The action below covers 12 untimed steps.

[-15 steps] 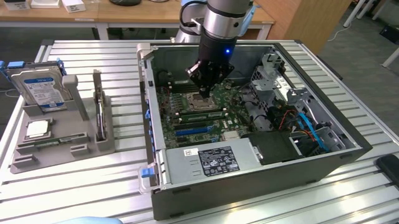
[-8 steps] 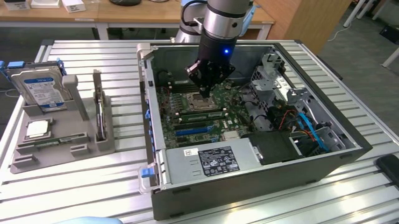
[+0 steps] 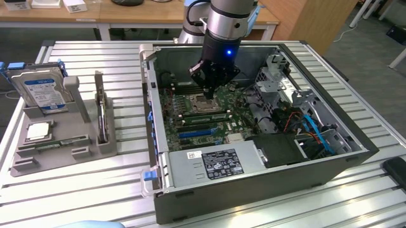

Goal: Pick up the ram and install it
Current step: 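Press down the ram until it locks into place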

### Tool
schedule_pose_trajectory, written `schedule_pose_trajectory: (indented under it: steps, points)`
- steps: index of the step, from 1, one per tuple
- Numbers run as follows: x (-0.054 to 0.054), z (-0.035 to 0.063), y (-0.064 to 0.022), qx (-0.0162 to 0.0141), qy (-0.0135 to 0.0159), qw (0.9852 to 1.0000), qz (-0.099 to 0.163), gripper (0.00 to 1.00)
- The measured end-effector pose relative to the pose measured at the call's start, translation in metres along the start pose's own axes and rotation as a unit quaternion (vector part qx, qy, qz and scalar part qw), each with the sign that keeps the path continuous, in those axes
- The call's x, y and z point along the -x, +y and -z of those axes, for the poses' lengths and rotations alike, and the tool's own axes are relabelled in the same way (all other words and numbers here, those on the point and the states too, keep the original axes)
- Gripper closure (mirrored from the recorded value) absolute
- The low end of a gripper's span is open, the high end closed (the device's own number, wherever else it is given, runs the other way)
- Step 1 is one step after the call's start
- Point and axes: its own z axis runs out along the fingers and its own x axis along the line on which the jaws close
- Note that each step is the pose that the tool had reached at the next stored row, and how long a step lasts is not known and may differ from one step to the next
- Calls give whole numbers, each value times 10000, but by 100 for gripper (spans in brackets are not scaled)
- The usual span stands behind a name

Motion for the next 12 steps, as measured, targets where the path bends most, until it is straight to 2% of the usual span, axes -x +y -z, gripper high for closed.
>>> schedule_pose_trajectory:
  steps: [6,12]
  points:
    - [0,0,0,12,-23,9995,-328,90]
    - [0,0,0,22,-42,9980,-630,90]
